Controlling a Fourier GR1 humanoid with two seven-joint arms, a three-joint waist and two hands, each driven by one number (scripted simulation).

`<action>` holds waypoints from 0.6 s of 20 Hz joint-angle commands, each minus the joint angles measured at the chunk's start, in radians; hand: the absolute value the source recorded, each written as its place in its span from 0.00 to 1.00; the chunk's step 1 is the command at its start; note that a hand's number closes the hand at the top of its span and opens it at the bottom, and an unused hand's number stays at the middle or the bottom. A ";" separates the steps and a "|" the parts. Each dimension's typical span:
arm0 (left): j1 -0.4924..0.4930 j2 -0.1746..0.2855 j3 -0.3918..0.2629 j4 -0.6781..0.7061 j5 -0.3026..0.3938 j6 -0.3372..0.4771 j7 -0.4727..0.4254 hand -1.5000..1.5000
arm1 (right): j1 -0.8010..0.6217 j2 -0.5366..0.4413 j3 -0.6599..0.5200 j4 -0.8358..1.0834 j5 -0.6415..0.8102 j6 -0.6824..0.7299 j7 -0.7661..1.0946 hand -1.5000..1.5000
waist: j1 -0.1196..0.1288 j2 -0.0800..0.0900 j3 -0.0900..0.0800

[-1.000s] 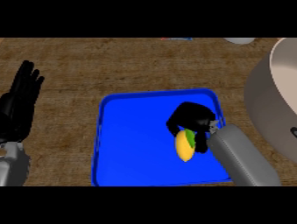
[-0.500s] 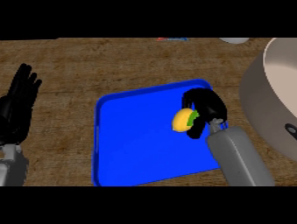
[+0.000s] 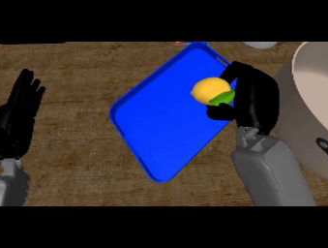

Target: Pick the lemon from the tray and place it in the pot

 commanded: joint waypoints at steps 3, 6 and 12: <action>0.035 -0.045 -0.040 -0.019 -0.044 0.030 -0.037 0.50 | 0.046 0.013 0.042 -0.323 0.188 0.017 0.229 1.00 | 0.008 0.009 0.003; -0.002 -0.011 -0.030 -0.065 -0.018 0.004 0.051 0.50 | 0.060 -0.047 -0.016 -0.361 0.220 0.071 0.219 1.00 | 0.027 0.017 0.004; -0.010 -0.024 -0.021 -0.029 -0.025 0.004 0.018 0.50 | 0.135 -0.116 -0.223 -0.414 0.028 0.036 0.102 1.00 | 0.032 0.020 0.004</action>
